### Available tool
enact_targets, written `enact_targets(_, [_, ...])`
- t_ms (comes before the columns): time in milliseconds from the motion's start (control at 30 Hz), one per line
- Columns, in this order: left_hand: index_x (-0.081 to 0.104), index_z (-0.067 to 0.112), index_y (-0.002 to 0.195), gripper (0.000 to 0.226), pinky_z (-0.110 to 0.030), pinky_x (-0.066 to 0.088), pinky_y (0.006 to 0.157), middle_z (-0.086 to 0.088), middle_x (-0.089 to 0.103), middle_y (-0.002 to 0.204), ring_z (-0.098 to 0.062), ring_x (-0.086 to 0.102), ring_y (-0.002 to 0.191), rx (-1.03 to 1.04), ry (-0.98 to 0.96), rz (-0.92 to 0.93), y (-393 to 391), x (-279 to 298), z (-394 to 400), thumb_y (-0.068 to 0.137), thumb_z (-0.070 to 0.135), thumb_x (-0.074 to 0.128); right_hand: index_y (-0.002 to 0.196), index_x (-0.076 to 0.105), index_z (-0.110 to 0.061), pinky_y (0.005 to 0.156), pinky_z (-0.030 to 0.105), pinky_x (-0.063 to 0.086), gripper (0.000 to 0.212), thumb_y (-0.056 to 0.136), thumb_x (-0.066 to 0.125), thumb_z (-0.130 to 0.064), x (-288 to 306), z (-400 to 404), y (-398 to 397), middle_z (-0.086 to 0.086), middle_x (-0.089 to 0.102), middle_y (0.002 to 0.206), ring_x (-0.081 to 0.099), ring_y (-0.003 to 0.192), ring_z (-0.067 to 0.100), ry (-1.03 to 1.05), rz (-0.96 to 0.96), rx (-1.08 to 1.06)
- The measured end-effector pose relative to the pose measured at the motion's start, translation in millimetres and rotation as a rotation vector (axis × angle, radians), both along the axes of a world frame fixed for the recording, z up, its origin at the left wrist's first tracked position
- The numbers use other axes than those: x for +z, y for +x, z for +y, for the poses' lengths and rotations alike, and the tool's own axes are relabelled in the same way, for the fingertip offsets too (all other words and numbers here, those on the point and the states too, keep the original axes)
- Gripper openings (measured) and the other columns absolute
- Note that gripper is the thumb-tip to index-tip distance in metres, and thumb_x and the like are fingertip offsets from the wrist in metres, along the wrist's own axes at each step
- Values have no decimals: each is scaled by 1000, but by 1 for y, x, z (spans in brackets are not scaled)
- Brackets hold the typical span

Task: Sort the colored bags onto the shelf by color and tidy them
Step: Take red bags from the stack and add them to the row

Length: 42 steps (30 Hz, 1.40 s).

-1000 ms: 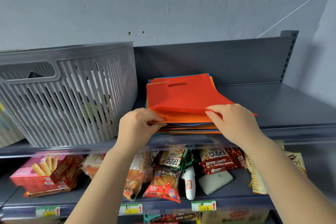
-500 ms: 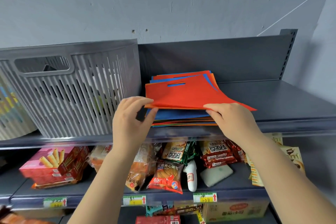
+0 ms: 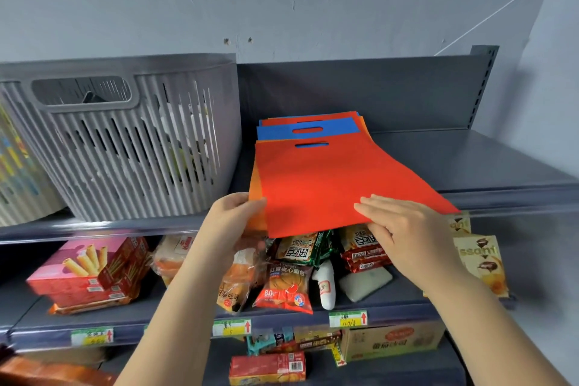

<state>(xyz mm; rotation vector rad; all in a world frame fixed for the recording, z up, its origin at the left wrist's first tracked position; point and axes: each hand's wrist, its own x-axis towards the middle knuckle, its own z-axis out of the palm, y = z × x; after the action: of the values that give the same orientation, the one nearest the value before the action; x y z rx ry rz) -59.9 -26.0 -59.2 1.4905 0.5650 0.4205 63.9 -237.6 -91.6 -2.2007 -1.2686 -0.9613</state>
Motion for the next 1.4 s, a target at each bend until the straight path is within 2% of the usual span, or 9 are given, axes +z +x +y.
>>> enact_targets(133, [52,12,117,33,-28,53,45,-13,66,85,-22,66,56,0,73,10,-4,-10,-1,89,-5,57,101,74,-17,90,45,51,26,75,72,-20,-9,-2,-6,0,72,103,68,99,18,-91,23,39])
enact_targets(267, [51,16,121,42,-27,52,44,-16,65,89,-21,64,54,-24,31,-30,-13,-26,3,88,-8,56,121,63,-21,107,37,30,58,80,47,-58,-7,-16,-15,-13,56,124,49,121,6,104,351,6])
enact_targets(433, [56,21,117,40,-41,59,57,-17,68,92,-28,68,65,-59,38,2,-29,-46,12,87,-5,58,133,49,-21,101,37,41,53,85,65,-38,-16,-22,-10,-1,55,133,52,121,19,497,987,-208])
enact_targets(567, [57,26,112,38,-49,56,68,-14,72,88,-33,68,71,-85,99,65,-38,-65,19,87,-2,58,93,63,-26,83,46,53,9,85,68,-26,-30,-19,-15,4,69,102,65,93,24,638,1229,-159])
enact_targets(667, [61,22,104,28,-43,54,61,-6,73,79,-29,68,72,-79,68,76,-45,-78,21,86,0,61,92,69,-18,84,45,53,8,85,68,-15,-41,-19,-25,9,71,97,66,94,29,720,1412,-96])
enact_targets(867, [63,18,101,18,-34,56,69,-3,72,92,-21,69,83,-73,107,60,-45,-105,18,84,17,69,90,72,-16,92,51,49,14,83,68,-5,-74,-30,-59,9,73,94,66,95,30,798,1430,-199])
enact_targets(1000, [63,25,91,14,-46,54,80,0,72,86,-20,68,84,-152,272,30,-34,-126,2,85,14,69,95,72,-11,89,49,51,16,84,66,-2,-91,-55,-92,11,73,93,67,92,31,908,1390,-285])
enact_targets(1200, [61,16,88,12,-35,48,68,-2,67,80,-23,63,78,-336,487,15,-14,-136,-49,82,8,68,61,75,-24,79,42,50,36,82,65,4,-103,-108,-136,3,73,71,66,76,28,960,1176,-500])
enact_targets(1400, [59,19,99,23,-13,33,58,14,53,75,-7,51,73,-520,582,-136,-6,-133,-109,84,3,64,59,72,-32,74,43,50,40,82,67,1,-111,-156,-184,-5,72,69,66,75,27,1031,919,-696])
